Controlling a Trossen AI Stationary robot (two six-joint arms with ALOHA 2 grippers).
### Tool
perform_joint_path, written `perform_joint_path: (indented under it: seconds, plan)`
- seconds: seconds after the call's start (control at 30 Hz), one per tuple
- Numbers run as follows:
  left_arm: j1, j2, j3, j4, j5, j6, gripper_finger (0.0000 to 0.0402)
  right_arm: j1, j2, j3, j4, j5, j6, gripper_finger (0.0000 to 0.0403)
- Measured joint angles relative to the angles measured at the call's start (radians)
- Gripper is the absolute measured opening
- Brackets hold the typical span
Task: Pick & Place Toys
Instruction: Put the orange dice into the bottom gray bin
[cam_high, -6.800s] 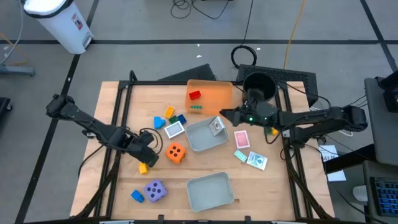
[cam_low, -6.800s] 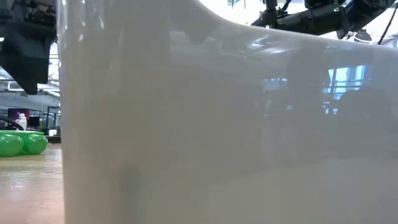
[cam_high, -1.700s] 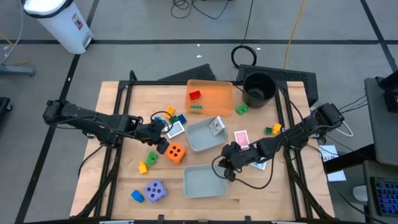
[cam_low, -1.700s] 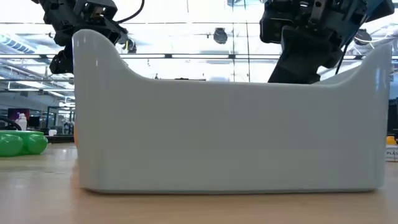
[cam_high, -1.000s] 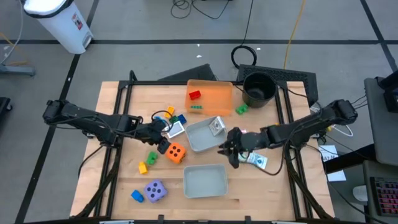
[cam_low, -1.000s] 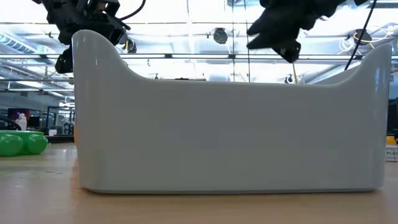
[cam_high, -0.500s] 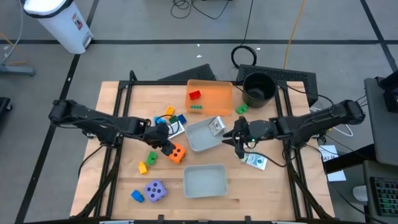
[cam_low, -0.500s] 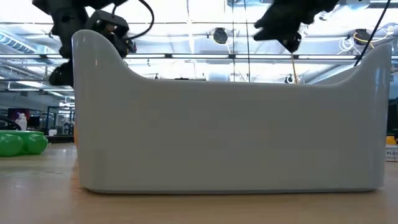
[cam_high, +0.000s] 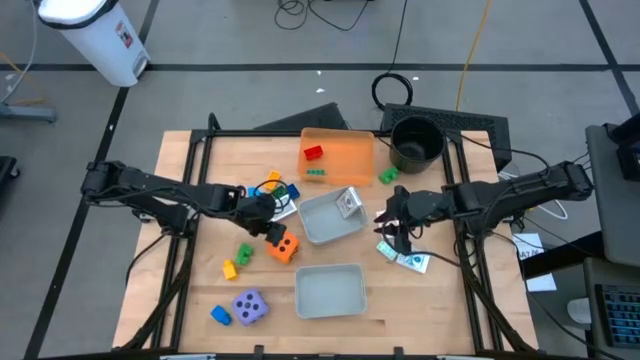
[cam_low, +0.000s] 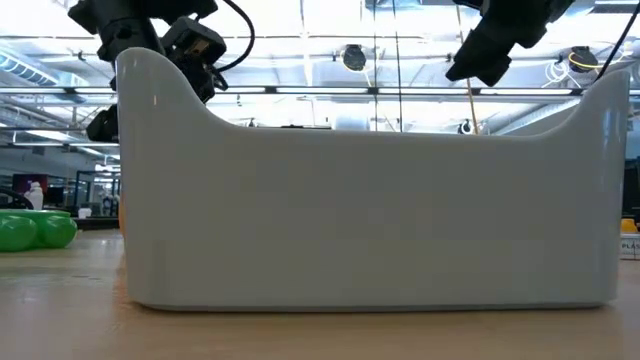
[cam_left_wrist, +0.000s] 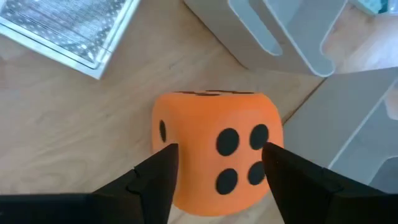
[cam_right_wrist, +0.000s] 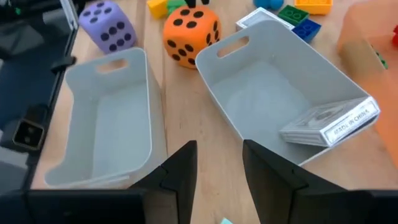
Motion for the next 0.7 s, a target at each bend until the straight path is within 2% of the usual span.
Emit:
perform_joint_path:
  seconds: [0.43, 0.7]
  plan:
    - [0.0, 0.0, 0.0, 0.012, 0.042, 0.017, 0.0347, 0.004, -0.002, -0.016, -0.013, 0.0, -0.004, 0.0119]
    - [0.0, 0.0, 0.0, -0.046, -0.017, 0.025, 0.0367, 0.007, -0.001, -0.096, 0.106, -0.008, 0.085, 0.0117]
